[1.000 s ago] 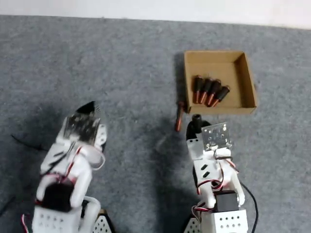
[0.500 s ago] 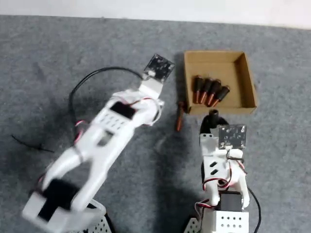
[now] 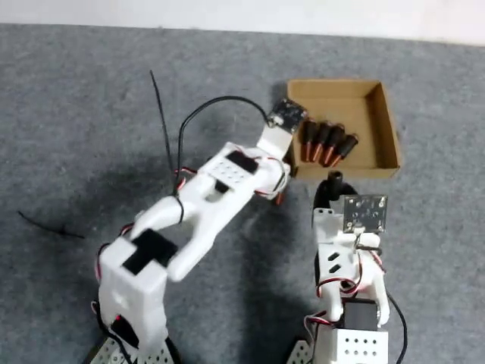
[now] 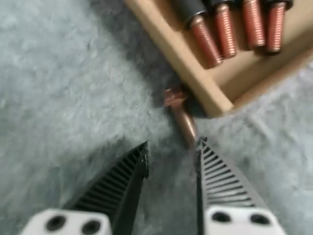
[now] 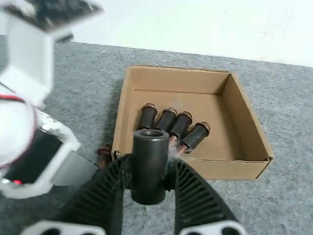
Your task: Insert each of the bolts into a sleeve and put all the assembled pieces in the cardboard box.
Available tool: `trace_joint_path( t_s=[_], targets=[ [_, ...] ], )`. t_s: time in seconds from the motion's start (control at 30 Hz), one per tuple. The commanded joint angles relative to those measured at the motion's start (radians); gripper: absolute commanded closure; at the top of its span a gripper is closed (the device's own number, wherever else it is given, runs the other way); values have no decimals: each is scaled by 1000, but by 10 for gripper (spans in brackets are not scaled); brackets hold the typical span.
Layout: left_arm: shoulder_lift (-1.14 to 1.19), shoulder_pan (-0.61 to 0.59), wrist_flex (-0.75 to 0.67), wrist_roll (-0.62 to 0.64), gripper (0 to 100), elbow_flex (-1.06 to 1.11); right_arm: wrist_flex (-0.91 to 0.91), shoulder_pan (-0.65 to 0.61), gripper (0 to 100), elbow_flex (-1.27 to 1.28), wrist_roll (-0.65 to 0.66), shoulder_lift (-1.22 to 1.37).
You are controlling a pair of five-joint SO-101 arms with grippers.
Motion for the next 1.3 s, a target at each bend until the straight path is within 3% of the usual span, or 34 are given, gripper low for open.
trace_joint_path(
  t_s=[0.0, 0.13, 0.4, 0.53, 0.97, 1.27],
  targets=[
    [82, 10, -15, 6, 841, -140, -31, 8, 994, 41, -9, -15],
    [205, 13, 18, 6, 841, -260, -31, 8, 994, 42, -9, -15],
    [285, 15, 361, 8, 841, -605, -31, 8, 994, 42, -9, -15],
    [288, 15, 470, 9, 841, -645, -31, 8, 994, 42, -9, -15],
    [294, 76, 405, 11, 845, -573, -31, 5, 994, 42, -8, -15],
    [433, 111, 413, 11, 846, -662, -31, 4, 994, 44, -6, -15]
  ],
)
